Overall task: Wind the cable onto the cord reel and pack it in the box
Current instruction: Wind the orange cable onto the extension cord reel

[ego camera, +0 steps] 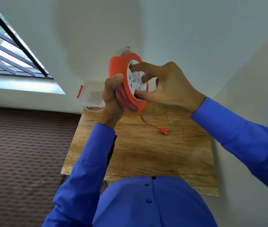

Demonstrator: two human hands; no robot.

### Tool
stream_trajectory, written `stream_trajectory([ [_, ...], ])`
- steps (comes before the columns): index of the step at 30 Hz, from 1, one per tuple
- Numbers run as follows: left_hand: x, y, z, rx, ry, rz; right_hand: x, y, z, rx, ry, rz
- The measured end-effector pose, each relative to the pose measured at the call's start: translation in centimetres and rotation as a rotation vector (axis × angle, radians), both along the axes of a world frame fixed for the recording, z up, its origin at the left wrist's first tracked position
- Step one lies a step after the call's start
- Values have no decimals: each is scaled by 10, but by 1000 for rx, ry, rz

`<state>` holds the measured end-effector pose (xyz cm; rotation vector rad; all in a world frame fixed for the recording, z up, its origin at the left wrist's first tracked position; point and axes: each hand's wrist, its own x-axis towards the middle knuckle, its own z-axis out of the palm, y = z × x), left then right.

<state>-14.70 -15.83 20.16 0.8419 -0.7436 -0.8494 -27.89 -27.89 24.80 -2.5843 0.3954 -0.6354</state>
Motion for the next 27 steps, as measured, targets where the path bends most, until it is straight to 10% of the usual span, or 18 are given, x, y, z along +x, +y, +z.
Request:
stream_trajectory([
  [8,1,-2,-2,149,-184,97,18,0,-12,578,-251,-167],
  [13,10,-4,-6,133,-276,79,22,2,-18,990,28,-258],
  [16,3,-3,-4,74,-218,79,19,5,-17,716,10,-253],
  [20,-3,-6,-3,24,32,-8,8,6,-20,-154,-134,-234],
  [27,-9,-10,-2,-13,291,-71,-16,-11,-22,-354,106,98],
])
